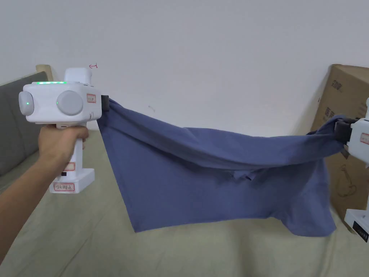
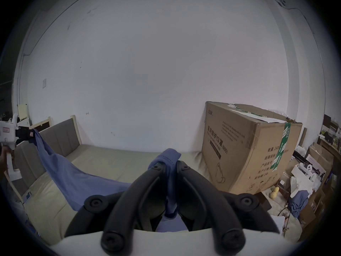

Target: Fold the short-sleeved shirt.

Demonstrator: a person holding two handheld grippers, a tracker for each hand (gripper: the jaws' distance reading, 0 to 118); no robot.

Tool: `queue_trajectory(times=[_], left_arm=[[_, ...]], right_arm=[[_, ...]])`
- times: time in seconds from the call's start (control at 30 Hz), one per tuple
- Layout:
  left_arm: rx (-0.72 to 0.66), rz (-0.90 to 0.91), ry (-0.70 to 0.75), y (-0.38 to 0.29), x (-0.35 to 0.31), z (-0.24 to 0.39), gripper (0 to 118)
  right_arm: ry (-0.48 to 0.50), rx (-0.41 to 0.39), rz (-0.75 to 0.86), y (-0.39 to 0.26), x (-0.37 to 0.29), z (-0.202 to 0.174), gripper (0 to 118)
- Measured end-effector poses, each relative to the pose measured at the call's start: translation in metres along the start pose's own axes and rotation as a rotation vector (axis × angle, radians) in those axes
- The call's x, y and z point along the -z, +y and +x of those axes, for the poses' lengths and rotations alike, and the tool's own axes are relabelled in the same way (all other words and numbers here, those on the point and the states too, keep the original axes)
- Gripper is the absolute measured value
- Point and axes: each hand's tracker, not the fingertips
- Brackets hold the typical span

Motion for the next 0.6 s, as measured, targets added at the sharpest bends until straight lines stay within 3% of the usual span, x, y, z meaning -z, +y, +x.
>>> queue_trajectory(times=[0.27, 0.6], left_arm=[[0.025, 0.007, 0.061, 0.004, 0.065, 0.001, 3], [0.063, -0.171, 0.109, -0.102, 0.107, -0.022, 4]], right_arm=[[-0.022, 0.013, -0.006, -0.015, 0.052, 0.003, 10], [-0.003, 0.063, -0.166, -0.116, 0.083, -0.025, 10]])
